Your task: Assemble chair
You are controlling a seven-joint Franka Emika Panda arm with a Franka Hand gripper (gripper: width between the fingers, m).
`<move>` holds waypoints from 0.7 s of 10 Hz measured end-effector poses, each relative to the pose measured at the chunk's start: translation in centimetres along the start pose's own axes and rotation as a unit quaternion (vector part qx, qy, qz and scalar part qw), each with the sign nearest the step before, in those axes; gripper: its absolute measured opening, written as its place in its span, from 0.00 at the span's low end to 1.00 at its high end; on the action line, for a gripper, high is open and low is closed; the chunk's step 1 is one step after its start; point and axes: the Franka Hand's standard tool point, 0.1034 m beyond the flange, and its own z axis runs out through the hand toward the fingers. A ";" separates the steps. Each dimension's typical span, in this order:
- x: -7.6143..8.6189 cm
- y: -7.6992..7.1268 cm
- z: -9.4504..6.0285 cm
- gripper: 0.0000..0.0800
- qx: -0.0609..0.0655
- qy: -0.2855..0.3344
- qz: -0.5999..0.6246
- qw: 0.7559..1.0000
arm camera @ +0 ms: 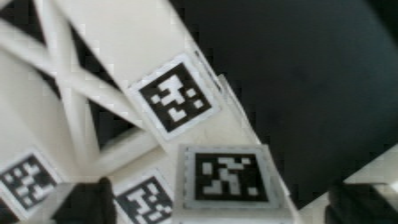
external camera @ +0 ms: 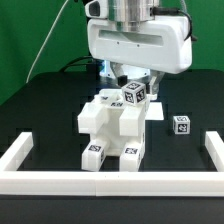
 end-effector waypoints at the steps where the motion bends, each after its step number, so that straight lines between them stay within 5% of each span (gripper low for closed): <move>1: 0.1 -0.1 -0.2 0.77 0.001 -0.001 -0.048 0.999; 3: 0.5 0.1 -0.3 0.81 0.002 0.001 -0.274 0.962; 7: 0.6 0.2 -0.3 0.81 0.001 0.001 -0.396 0.918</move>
Offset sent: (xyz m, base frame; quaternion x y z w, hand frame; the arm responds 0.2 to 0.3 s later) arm -0.0053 0.0094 -0.0004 0.0496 -0.0206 -0.2103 0.9762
